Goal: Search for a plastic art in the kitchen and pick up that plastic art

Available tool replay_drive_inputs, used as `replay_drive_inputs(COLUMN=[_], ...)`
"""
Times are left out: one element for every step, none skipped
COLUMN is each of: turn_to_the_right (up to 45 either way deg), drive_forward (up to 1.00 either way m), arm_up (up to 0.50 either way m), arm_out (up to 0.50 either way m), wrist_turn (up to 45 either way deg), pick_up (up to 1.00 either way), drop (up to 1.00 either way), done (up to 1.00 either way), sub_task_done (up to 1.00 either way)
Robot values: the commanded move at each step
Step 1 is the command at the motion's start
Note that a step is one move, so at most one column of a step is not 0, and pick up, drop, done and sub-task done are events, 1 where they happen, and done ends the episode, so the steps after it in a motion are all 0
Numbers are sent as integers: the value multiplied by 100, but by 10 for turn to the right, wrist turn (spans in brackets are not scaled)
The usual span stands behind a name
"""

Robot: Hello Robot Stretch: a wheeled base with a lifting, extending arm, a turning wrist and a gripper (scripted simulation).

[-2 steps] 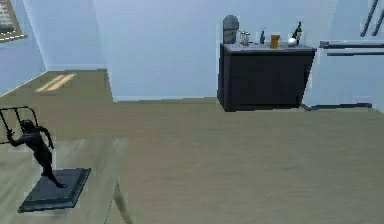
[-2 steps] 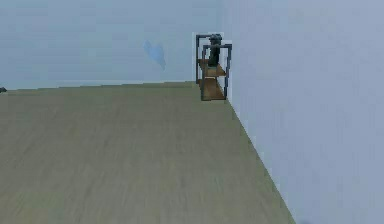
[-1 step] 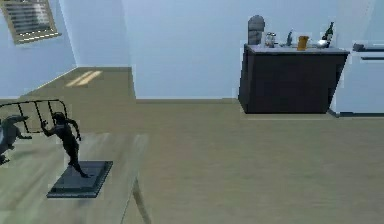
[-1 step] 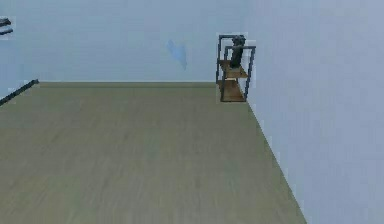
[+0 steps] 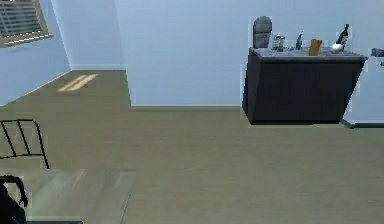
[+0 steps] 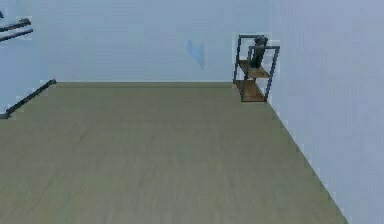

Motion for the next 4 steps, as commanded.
replay_drive_inputs(turn_to_the_right=[-450,-450,-450,-150], drive_forward=[0,0,0,0], arm_up=[0,0,0,0], arm_out=[0,0,0,0], wrist_turn=[0,0,0,0], pick_up=[0,0,0,0], drop=[0,0,0,0], done=[0,0,0,0], sub_task_done=[0,0,0,0])
